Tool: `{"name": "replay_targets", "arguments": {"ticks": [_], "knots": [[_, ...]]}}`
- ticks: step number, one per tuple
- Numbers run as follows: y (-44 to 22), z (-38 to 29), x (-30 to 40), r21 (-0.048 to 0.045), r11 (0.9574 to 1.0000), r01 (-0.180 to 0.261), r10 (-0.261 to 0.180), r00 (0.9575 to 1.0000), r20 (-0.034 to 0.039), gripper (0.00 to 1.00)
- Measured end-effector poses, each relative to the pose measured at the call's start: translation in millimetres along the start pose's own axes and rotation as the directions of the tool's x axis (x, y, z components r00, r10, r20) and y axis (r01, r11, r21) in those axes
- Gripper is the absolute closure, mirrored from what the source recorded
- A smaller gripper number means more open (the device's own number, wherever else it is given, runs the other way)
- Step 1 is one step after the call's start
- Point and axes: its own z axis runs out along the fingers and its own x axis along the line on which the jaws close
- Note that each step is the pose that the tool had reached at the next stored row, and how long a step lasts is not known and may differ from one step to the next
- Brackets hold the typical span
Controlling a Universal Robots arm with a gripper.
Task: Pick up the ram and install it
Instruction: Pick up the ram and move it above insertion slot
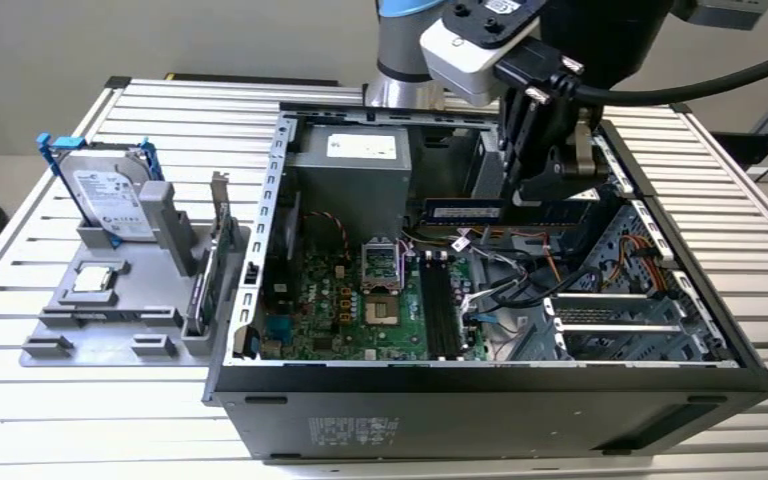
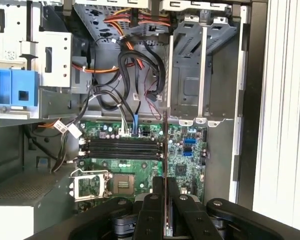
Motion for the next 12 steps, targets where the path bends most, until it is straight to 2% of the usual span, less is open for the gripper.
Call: {"name": "replay_targets", "arguments": {"ticks": [9, 12], "knots": [[2.1, 0.2, 0.1, -0.0001, 1.0000, 0.000, 0.000, 1.0000, -0.0001, 1.00], [2.1, -0.1, 4.0, 0.0000, 1.0000, 0.000, 0.000, 1.0000, 0.0000, 1.00]]}}
